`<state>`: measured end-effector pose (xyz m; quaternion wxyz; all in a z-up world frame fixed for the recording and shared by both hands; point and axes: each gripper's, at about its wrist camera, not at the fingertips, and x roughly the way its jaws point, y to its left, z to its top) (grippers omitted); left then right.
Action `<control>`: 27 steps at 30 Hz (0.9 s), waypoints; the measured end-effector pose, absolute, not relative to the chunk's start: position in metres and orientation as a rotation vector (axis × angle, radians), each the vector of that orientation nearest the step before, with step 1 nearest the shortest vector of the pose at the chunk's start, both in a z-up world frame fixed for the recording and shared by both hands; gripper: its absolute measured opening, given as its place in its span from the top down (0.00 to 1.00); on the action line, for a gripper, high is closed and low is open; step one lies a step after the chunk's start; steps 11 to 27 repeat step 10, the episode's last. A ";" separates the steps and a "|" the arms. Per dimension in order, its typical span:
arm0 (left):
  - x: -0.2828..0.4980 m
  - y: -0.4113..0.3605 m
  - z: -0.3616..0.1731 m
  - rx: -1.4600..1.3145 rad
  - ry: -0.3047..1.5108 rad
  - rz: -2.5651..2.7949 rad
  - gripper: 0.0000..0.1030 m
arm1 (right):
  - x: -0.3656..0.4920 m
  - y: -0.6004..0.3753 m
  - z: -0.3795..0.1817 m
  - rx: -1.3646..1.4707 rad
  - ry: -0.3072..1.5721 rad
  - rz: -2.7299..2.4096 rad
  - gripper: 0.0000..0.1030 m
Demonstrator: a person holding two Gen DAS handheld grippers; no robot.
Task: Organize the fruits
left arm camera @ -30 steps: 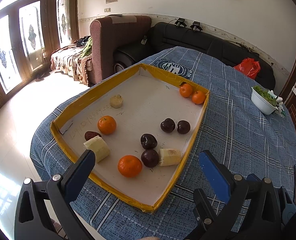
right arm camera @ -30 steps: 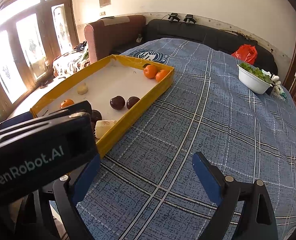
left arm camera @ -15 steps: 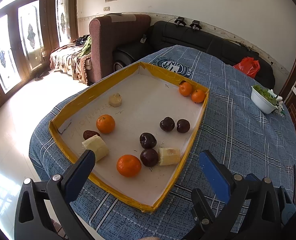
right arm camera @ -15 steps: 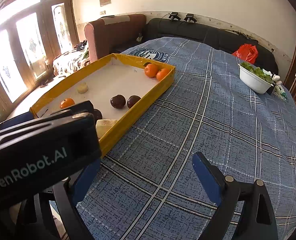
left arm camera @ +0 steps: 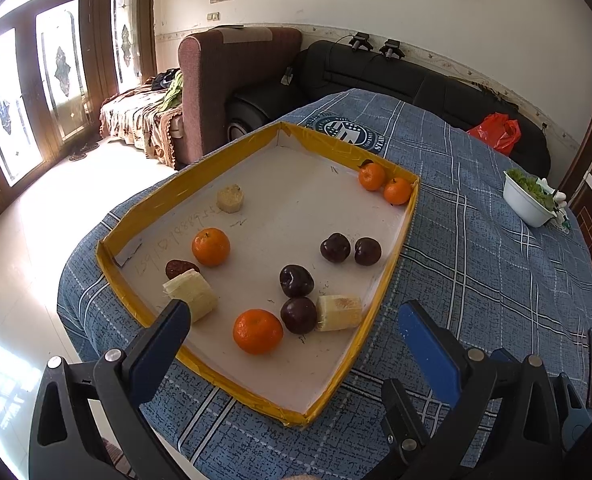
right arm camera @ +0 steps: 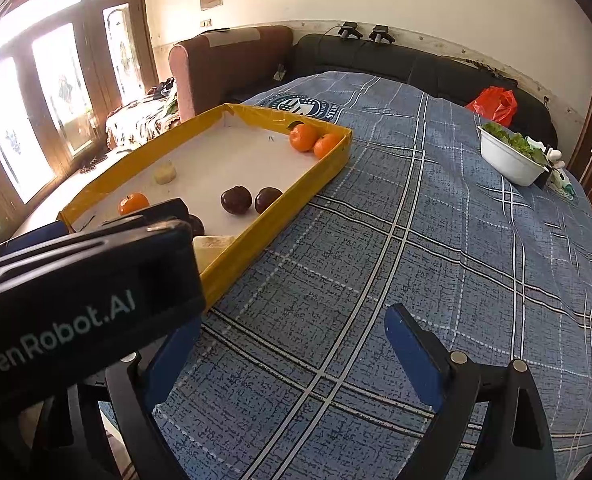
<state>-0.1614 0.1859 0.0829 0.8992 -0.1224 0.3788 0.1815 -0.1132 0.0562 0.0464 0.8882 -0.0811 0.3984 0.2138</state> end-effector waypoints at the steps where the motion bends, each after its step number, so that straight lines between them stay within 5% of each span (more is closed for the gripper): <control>1: -0.162 0.186 0.083 -0.251 0.783 0.375 0.00 | -0.113 0.056 0.046 -0.167 0.828 0.444 0.07; 27: -0.165 0.165 0.093 -0.193 0.763 0.345 0.00 | -0.112 0.038 0.047 -0.120 0.826 0.424 0.07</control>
